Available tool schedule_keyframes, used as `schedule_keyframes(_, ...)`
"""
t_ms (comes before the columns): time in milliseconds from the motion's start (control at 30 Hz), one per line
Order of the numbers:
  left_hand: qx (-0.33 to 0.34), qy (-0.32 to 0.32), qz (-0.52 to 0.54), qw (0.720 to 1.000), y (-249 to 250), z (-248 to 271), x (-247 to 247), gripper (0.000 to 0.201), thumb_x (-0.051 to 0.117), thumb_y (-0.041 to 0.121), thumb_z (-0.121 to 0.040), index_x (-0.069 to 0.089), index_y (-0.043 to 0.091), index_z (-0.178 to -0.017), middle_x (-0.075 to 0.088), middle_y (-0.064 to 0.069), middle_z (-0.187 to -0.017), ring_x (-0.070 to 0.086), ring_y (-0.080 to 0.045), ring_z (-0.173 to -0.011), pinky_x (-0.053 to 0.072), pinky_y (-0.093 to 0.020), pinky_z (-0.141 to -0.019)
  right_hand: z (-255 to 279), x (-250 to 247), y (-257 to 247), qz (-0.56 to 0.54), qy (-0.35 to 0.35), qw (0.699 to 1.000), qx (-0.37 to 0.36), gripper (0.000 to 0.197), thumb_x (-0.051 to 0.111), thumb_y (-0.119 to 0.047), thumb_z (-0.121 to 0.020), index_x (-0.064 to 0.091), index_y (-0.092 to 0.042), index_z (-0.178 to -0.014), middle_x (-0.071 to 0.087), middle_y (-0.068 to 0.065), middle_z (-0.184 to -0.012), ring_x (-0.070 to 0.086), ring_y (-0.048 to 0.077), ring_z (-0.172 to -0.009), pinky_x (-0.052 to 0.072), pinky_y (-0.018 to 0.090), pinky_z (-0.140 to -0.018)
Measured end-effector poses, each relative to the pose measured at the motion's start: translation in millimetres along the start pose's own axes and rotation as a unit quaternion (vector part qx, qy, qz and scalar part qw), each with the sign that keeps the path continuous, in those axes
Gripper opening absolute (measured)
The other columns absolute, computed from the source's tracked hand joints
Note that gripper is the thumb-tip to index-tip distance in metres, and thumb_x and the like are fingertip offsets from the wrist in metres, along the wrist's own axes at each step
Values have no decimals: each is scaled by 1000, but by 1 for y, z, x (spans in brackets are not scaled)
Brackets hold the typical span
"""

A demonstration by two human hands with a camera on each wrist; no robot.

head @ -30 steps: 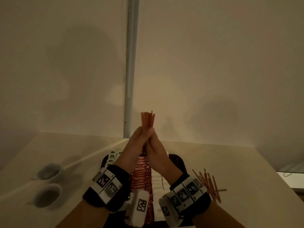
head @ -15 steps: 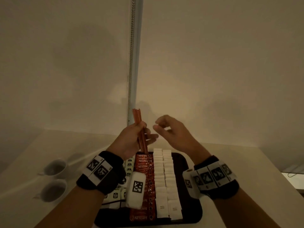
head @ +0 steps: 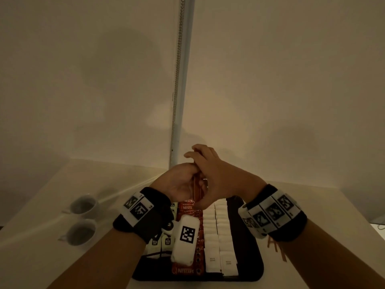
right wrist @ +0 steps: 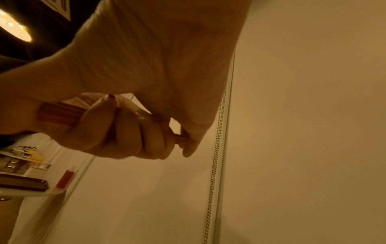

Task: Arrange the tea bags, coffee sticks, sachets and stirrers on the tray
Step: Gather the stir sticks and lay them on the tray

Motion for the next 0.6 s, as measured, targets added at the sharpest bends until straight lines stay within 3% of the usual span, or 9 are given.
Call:
schedule_keyframes(67,6,1,-5,1000,1,1,0,32,37,9,-98,59,6,-76,57,-2,-55,53,-9,-46,46,-21,-46,0,0,-1,5,8,1000,-2,120,88,-46,-51,21,-11,-145,14,8,-144,9,21,-136,38,36,-107)
schedule_keyframes(167,3,4,4,1000,1,1,0,31,37,8,-98,60,7,-77,56,-3,-59,52,-11,-51,45,-22,-49,2,0,-1,8,19,1000,-10,120,88,-48,-50,24,-10,-144,15,9,-143,11,20,-135,31,26,-106)
schedule_keyframes(300,3,10,16,1000,-1,2,2,34,36,6,-98,57,7,-72,54,-2,-52,51,-10,-44,45,-21,-44,3,-1,-2,28,37,999,-26,116,88,-49,-49,30,-9,-141,19,7,-141,15,17,-132,35,23,-102)
schedule_keyframes(333,5,11,18,1000,-1,2,2,33,36,7,-98,56,7,-72,52,-1,-52,49,-9,-43,44,-20,-44,3,-1,0,11,35,999,-23,119,89,-49,-47,27,-11,-142,18,5,-141,16,15,-133,34,22,-104)
schedule_keyframes(400,2,7,27,1000,-2,3,2,29,37,12,-100,51,10,-74,44,2,-51,41,-8,-42,40,-19,-44,5,-3,6,-131,35,991,12,122,89,-40,-51,17,-19,-146,18,-1,-145,17,11,-135,28,22,-111)
schedule_keyframes(433,-1,1,31,1000,-2,4,2,28,37,13,-100,49,12,-75,41,3,-51,39,-7,-42,39,-18,-44,5,-4,11,-234,53,970,43,113,86,-35,-59,15,-22,-147,21,-3,-146,19,9,-136,25,26,-114)
schedule_keyframes(500,-3,-11,29,999,-2,5,4,27,39,18,-101,47,14,-75,39,4,-52,36,-7,-43,39,-18,-44,6,-6,20,-403,107,901,120,76,67,-43,-75,33,-21,-140,41,-4,-136,35,10,-131,29,36,-114)
schedule_keyframes(567,6,-18,13,1000,-1,5,8,21,40,20,-101,48,14,-82,40,4,-54,36,-7,-45,39,-19,-45,5,-1,25,-522,92,829,180,51,52,-50,-84,56,-13,-119,62,-4,-104,58,9,-103,45,32,-99)
schedule_keyframes(600,15,-17,7,1000,0,4,10,16,39,19,-102,48,15,-89,40,3,-55,37,-7,-46,39,-19,-46,5,2,23,-558,78,805,187,41,49,-44,-90,61,-10,-108,63,-1,-88,61,8,-82,50,26,-84)
Point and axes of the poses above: each hand's wrist, its own z-axis away from the middle knuckle, its own x-axis out of the palm, y = z × x, the point moved 3 cm from there along -z, towards the middle knuckle
